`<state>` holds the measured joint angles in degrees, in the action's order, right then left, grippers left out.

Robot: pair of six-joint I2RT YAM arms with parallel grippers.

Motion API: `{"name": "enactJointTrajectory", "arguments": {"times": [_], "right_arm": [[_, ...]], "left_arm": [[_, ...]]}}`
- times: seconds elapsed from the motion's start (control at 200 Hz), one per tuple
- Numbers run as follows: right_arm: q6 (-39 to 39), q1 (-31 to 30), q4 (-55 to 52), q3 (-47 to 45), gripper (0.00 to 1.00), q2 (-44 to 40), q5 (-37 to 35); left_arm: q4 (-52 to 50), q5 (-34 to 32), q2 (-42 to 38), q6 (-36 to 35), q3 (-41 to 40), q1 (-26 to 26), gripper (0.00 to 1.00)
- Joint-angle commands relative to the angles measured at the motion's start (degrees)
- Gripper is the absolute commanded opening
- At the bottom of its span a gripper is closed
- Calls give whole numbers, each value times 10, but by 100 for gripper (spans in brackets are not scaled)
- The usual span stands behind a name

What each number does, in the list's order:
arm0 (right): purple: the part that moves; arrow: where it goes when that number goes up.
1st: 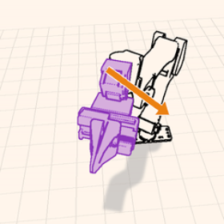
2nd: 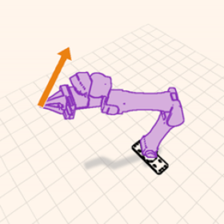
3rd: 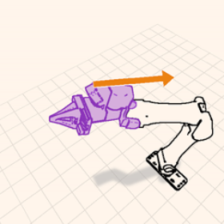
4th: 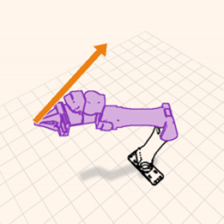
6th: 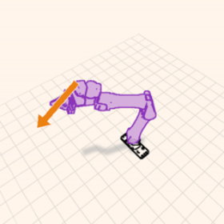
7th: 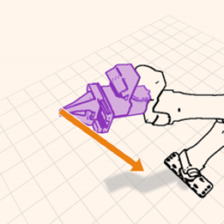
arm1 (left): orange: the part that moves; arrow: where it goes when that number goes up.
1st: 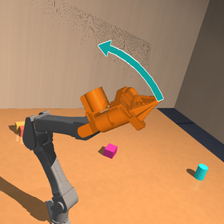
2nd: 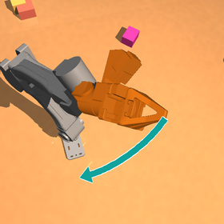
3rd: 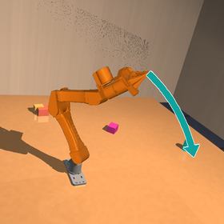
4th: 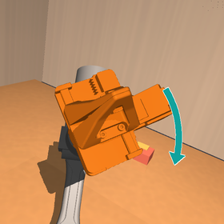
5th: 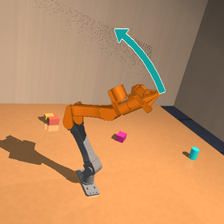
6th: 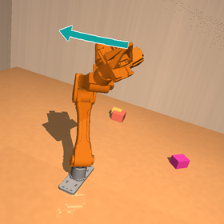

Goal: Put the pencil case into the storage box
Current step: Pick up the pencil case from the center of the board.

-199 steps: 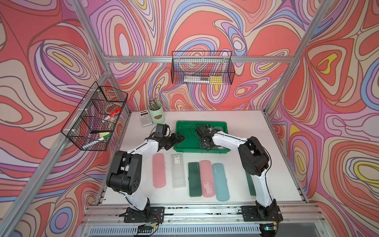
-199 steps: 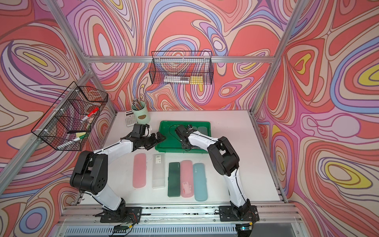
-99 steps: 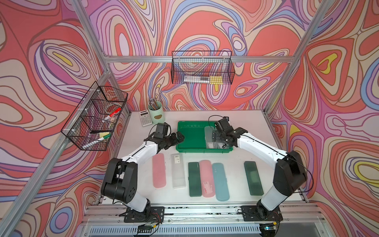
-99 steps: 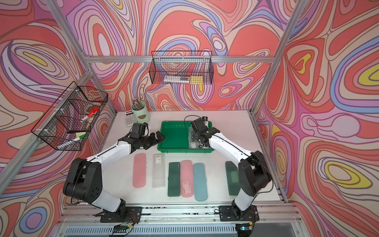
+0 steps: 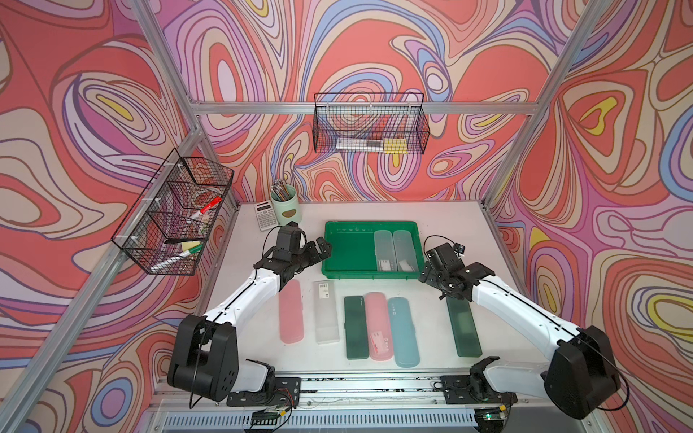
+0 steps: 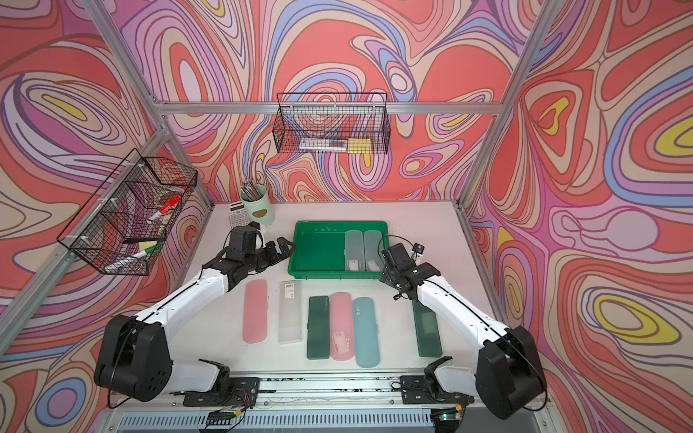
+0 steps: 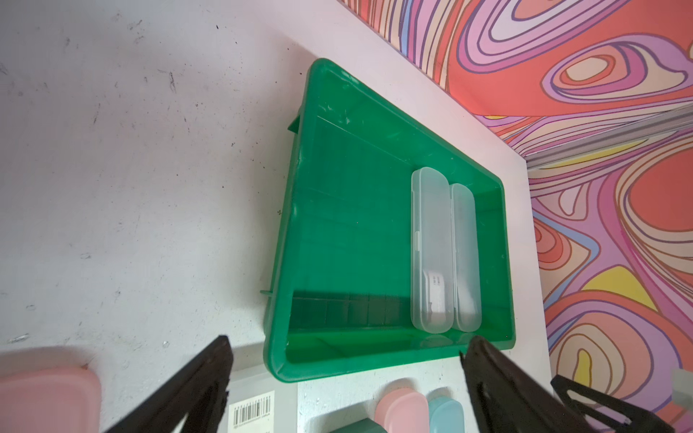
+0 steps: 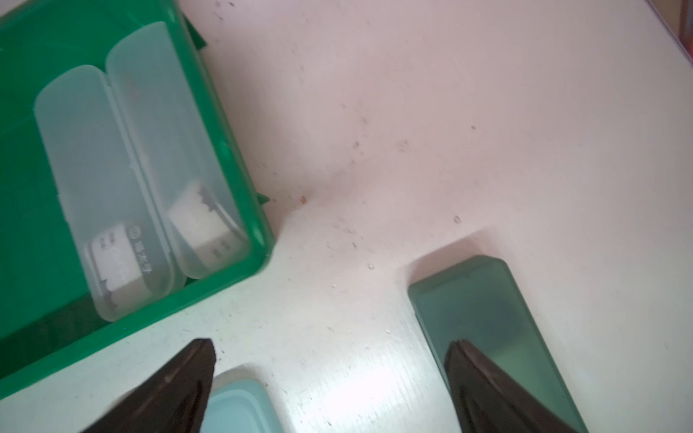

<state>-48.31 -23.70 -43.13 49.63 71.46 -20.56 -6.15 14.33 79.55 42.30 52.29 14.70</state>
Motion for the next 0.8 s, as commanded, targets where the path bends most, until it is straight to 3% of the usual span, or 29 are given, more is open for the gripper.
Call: {"name": "enactJointTrajectory", "arguments": {"times": [0.0, 0.21, 0.481, 0.711, 0.796], "right_arm": [[-52, 5, -35, -38, 98, -39, -9], [-60, 58, -30, -115, 98, -112, 18], [-52, 78, 37, -172, 98, -103, 69], [-26, 79, 125, -210, 98, -102, 169], [-22, 79, 145, -225, 98, -125, 179]], "left_arm": [[32, -15, -17, 26, -10, 12, 99], [-24, -35, 24, 3, 37, 82, 99], [31, -63, 31, 47, 34, 137, 99], [71, -143, 54, 103, 42, 201, 99], [28, -202, 48, 104, 64, 237, 99]]}}
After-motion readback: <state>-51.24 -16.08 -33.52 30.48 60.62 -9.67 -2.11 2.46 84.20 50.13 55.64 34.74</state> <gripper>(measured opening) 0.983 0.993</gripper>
